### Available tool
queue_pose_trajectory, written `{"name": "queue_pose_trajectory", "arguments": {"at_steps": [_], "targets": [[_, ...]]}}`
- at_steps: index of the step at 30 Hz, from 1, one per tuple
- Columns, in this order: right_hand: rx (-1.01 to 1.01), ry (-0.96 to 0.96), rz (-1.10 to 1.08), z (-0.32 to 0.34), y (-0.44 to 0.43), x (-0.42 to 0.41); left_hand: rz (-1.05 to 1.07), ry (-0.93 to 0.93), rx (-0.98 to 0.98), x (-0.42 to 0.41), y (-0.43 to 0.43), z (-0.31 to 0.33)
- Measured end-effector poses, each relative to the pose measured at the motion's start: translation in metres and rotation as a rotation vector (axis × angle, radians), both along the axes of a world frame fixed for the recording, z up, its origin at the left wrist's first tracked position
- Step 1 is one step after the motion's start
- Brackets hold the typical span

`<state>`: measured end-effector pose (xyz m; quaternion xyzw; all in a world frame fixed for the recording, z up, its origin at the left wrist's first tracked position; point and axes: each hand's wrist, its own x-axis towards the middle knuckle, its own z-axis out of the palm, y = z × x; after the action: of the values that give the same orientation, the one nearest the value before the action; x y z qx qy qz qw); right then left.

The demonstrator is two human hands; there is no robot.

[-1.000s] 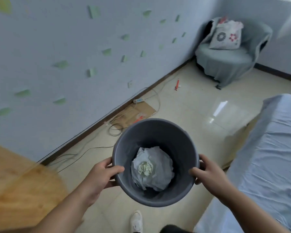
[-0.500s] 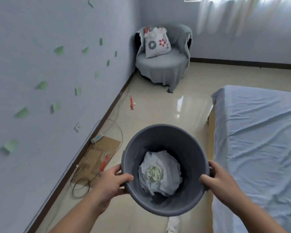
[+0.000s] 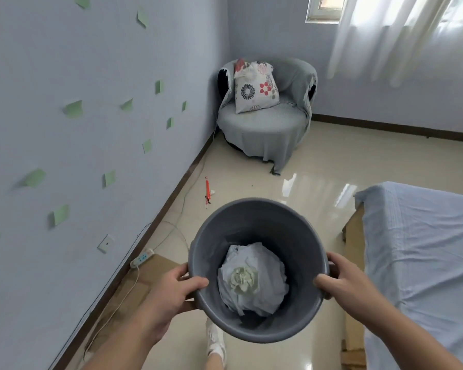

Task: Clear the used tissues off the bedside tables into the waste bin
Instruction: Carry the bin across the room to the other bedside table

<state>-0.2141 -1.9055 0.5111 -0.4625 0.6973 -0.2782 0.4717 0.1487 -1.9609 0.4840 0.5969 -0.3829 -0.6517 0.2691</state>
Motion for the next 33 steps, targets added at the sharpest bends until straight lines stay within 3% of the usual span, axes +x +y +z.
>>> {"name": "queue_pose_trajectory", "arguments": {"at_steps": [14,22,33], "targets": [[-0.052,-0.002,-0.266,0.019,-0.246,-0.007,-0.301,-0.029,-0.048,-0.038,-0.337,0.029],[-0.020,-0.089,-0.378,-0.006,-0.391,-0.100,-0.342,-0.079,-0.006,-0.140,-0.489,0.022],[-0.019,-0.087,-0.286,0.009,-0.616,-0.217,-0.245,-0.108,-0.016,-0.240,-0.689,0.039]]}}
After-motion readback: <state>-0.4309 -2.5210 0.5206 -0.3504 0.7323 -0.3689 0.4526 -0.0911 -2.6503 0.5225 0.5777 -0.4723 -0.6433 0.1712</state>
